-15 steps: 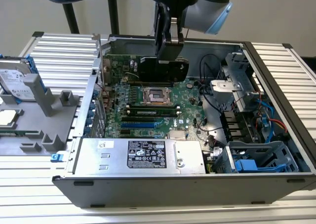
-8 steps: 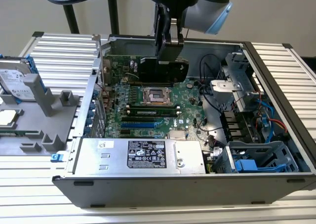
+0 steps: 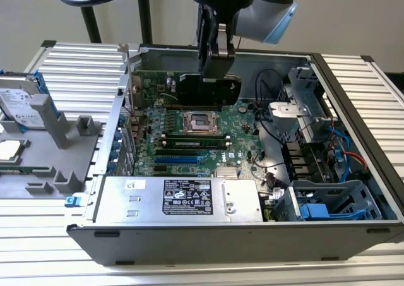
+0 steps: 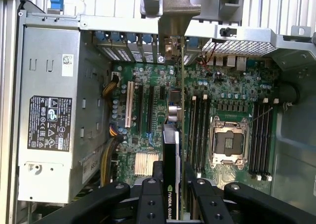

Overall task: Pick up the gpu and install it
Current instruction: 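Insert the gpu into the slot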

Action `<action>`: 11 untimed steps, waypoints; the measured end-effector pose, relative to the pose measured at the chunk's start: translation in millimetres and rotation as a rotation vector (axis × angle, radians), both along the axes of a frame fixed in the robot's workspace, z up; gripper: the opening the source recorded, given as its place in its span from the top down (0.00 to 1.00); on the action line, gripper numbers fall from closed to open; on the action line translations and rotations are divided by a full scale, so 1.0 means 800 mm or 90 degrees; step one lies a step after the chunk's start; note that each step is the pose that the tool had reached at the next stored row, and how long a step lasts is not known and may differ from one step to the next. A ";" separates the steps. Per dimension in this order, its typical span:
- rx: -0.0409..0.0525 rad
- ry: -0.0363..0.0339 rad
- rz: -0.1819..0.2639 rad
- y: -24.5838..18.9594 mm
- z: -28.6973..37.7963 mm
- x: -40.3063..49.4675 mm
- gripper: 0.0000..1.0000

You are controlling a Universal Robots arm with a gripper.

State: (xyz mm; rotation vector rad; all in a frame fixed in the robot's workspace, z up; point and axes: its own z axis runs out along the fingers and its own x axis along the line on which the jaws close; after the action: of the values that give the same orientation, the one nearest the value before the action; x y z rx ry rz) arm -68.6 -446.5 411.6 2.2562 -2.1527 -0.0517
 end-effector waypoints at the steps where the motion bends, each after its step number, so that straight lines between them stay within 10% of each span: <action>1: 0.0000 -0.0004 0.000 0.0000 -0.0005 0.000 1.00; 11: -0.0001 -0.0112 0.000 0.0002 -0.0066 0.000 1.00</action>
State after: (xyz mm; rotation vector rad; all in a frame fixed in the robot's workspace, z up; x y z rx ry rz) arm -68.6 -446.3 406.3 2.2652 -2.1609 -0.0317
